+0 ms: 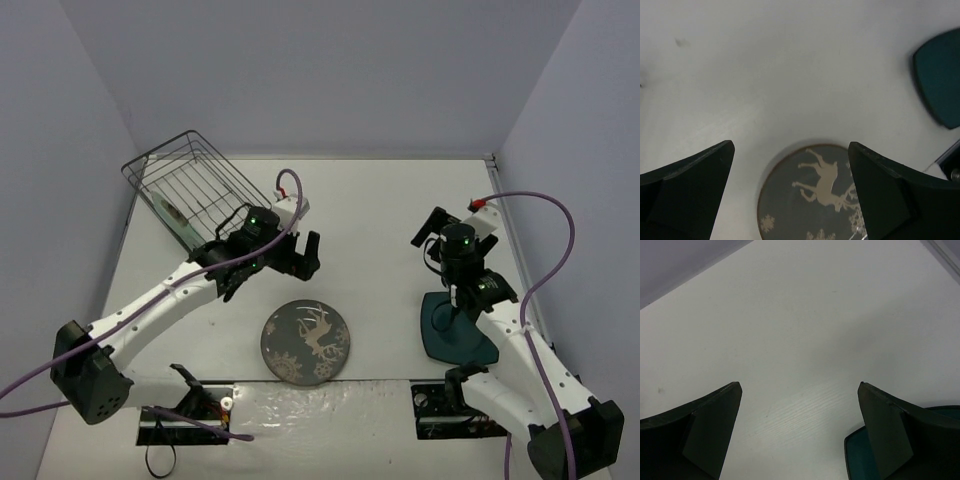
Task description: Load the plates into the dish rack
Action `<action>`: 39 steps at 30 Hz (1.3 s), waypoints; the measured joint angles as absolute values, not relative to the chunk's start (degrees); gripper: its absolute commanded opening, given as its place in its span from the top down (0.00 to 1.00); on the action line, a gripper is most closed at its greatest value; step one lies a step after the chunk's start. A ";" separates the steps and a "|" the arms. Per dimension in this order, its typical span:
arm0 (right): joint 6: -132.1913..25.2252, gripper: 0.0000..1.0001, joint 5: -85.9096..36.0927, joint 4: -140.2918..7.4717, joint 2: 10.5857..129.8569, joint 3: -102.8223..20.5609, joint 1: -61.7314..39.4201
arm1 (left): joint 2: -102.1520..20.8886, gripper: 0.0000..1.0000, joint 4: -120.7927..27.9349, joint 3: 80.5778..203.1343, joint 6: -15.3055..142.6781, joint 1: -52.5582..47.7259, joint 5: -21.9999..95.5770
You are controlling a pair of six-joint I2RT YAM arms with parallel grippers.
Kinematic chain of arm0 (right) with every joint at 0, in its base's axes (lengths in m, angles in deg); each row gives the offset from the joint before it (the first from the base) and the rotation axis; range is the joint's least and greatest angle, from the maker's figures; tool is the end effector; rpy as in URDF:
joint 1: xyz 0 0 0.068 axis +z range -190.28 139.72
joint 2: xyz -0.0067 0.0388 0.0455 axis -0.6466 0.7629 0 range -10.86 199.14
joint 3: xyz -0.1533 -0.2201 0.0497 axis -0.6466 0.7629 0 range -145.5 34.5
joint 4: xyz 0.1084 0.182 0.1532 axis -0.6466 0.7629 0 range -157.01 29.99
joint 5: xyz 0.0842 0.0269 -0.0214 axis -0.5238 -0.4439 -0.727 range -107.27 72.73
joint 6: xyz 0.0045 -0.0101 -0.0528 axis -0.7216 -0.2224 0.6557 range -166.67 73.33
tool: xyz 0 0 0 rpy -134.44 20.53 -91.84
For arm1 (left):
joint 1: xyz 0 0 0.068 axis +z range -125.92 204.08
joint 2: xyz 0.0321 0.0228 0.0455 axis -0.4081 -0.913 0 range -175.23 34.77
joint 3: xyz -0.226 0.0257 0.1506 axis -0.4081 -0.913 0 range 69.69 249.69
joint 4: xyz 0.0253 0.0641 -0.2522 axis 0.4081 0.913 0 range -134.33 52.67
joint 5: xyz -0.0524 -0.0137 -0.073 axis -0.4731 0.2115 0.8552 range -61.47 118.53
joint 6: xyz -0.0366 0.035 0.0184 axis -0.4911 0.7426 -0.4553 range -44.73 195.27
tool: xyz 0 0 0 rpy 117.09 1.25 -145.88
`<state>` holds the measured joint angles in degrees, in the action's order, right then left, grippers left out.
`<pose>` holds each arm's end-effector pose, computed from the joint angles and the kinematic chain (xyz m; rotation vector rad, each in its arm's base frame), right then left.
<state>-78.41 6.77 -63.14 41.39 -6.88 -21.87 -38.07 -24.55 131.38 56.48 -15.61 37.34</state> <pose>0.2070 0.0535 0.3078 0.4989 1.7415 0.2395 0.2180 -0.1879 0.3212 0.4933 2.1445 -0.7562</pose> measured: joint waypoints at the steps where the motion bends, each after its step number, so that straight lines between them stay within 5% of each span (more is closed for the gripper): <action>1: -78.42 0.00 6.16 -63.44 41.41 -6.60 -21.87 | -38.04 0.03 -24.00 129.09 55.53 -15.60 37.62; 13: -78.46 0.00 2.20 -67.81 41.92 -5.22 -21.87 | -19.71 0.03 -25.72 103.48 40.07 -14.32 41.44; 22: -78.46 0.00 0.97 -69.30 44.38 -5.11 -21.86 | -7.37 0.03 -35.17 82.95 29.08 1.07 53.06; 29: -78.47 0.00 0.64 -69.84 44.55 -5.09 -21.85 | -1.19 0.03 -36.84 80.21 26.44 2.46 59.68; 39: -78.50 0.00 0.67 -69.81 44.82 -5.09 -21.82 | -8.51 0.09 -39.36 79.45 25.57 2.50 65.87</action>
<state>-78.50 0.67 -69.81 44.82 -5.09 -21.82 -8.51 -39.36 79.45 25.57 2.50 65.87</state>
